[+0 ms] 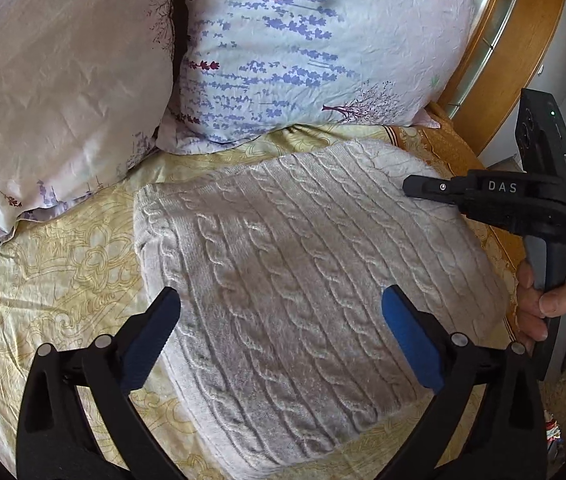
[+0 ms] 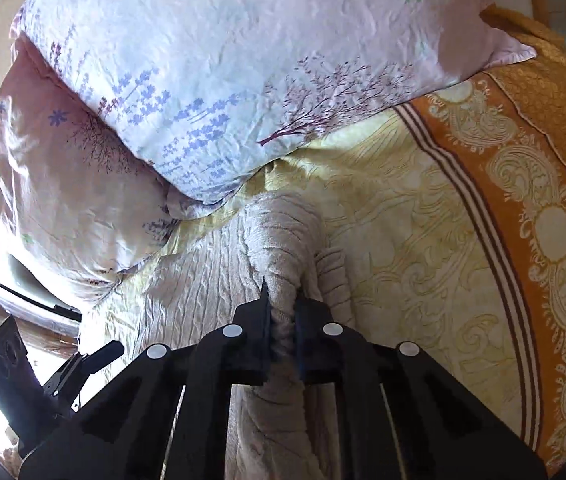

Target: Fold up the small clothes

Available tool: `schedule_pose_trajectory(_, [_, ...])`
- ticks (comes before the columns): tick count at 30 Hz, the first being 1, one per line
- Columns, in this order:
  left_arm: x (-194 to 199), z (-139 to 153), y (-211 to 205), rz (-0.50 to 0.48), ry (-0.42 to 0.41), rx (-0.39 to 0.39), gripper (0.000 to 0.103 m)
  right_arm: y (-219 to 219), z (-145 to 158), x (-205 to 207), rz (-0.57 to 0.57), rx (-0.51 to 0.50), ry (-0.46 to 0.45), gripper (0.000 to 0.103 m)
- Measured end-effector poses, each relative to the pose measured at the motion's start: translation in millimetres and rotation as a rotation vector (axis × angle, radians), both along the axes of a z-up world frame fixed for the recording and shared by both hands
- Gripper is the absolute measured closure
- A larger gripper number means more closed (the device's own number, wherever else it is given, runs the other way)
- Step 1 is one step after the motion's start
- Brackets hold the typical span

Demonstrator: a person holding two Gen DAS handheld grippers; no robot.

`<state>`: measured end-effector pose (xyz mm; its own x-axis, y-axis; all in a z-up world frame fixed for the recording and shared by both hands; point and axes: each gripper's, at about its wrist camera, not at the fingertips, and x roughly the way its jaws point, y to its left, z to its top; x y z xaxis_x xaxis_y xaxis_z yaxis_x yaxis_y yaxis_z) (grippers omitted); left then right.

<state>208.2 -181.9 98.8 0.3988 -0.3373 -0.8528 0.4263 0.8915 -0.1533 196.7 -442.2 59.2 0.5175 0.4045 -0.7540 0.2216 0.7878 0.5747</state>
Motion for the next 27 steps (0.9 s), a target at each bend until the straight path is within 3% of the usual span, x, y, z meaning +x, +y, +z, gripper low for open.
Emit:
schedule_pose_trajectory(4, [-1, 0, 2, -0.015, -0.001, 0.011, 0.002, -4, -21, 2, -0.009, -0.010, 0.097, 0.094])
schedule_pose_trajectory(6, [-4, -1, 4, -0.024, -0.008, 0.015, 0.002, -7, -16, -2, -0.019, 0.008, 0.090, 0.089])
schedule_pose_trajectory(8, [-10, 1, 7, -0.035, -0.031, 0.011, 0.002, -12, -5, -12, -0.035, 0.044, 0.070, 0.064])
schedule_pose_trajectory(10, [-18, 4, 10, -0.049, -0.066, 0.009, 0.002, -16, 9, -28, -0.036, 0.063, 0.024, 0.047])
schedule_pose_trajectory(16, [-53, 12, 49, -0.131, -0.160, -0.031, 0.002, -11, 22, -85, -0.009, 0.071, -0.022, 0.046])
schedule_pose_trajectory(18, [-72, 10, 60, -0.182, -0.216, 0.023, 0.002, -10, 18, -99, -0.010, 0.094, -0.015, 0.046])
schedule_pose_trajectory(20, [-86, 3, 63, -0.234, -0.221, 0.086, 0.003, -8, 13, -105, -0.017, 0.107, -0.006, 0.046])
schedule_pose_trajectory(22, [-94, -6, 61, -0.266, -0.207, 0.123, 0.010, -6, 10, -109, -0.018, 0.112, 0.004, 0.046])
schedule_pose_trajectory(27, [-97, -24, 49, -0.275, -0.160, 0.157, 0.042, 5, 7, -110, -0.010, 0.086, 0.022, 0.046])
